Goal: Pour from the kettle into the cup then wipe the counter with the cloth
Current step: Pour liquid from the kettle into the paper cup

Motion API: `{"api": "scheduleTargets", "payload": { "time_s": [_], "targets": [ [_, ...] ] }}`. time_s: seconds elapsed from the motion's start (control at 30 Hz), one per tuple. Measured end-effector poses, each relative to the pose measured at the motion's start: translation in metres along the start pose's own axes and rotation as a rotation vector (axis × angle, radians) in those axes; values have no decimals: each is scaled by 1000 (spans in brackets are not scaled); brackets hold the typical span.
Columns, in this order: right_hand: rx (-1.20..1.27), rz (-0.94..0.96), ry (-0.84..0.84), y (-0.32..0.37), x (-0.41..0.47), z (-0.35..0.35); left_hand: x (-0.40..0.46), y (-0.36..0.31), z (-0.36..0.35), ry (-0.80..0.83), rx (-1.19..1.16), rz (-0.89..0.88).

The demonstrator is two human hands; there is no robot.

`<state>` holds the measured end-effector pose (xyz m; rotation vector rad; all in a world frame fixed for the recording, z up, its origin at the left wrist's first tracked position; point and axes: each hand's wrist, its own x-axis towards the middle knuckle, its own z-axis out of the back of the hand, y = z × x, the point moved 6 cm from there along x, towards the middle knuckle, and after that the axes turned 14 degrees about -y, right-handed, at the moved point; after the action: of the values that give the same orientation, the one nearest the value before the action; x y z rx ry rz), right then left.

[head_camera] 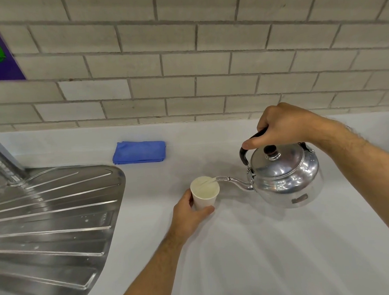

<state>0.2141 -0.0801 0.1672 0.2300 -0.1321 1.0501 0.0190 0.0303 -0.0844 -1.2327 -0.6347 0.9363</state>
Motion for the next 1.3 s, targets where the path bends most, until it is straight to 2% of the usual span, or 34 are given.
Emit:
{"api": "scheduleTargets", "payload": {
  "time_s": [1.3],
  "targets": [
    [-28,12,35,-4,8,-9,0,1,0,17,-8,2]
  ]
}}
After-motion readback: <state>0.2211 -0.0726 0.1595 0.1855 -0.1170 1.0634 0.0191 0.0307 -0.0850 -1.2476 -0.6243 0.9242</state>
